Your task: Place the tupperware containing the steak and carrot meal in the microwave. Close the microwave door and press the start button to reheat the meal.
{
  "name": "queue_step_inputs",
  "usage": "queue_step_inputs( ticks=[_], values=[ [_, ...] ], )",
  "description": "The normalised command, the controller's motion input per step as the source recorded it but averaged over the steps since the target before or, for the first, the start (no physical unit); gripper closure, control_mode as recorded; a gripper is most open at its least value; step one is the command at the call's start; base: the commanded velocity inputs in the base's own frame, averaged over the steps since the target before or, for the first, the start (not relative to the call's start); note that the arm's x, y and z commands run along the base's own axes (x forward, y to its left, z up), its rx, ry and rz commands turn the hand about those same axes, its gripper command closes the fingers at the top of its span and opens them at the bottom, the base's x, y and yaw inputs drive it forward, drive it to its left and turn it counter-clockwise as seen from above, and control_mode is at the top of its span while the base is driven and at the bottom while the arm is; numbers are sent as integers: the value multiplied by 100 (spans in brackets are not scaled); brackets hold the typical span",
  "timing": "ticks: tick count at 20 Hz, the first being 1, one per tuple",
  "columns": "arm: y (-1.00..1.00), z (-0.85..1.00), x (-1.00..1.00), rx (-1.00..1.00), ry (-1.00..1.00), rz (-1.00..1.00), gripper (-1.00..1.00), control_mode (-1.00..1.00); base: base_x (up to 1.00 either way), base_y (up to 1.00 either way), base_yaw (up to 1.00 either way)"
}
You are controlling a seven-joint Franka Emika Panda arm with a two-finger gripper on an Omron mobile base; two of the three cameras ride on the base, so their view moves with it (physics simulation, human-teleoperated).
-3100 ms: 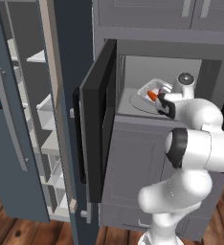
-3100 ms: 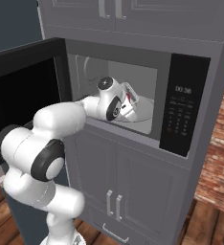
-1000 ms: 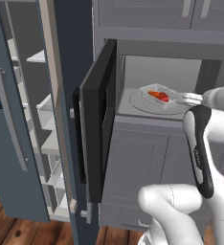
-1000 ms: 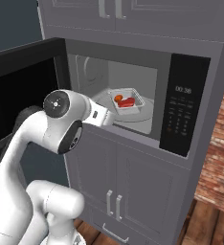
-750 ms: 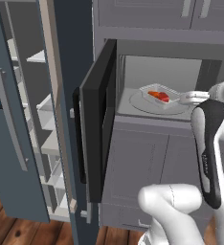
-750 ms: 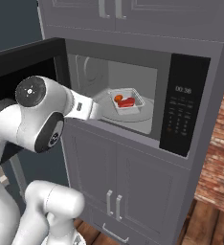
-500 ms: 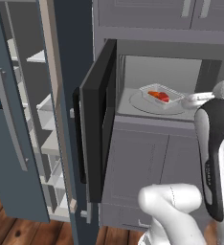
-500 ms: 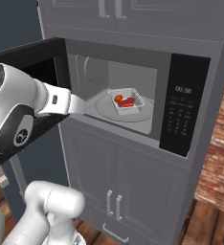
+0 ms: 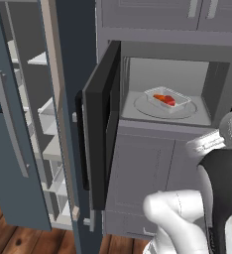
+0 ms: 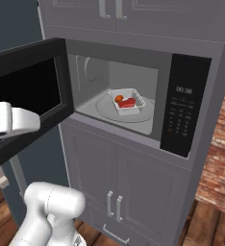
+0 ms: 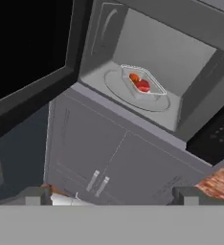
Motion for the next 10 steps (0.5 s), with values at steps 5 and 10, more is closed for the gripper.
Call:
queue_step_inputs(
  ticks=[5, 10],
  values=[
    [68, -14, -48, -26, 0, 6, -100, -100, 0, 0, 0],
    [88, 5, -23, -31, 0, 2, -100, -100, 0, 0, 0]
  ],
)
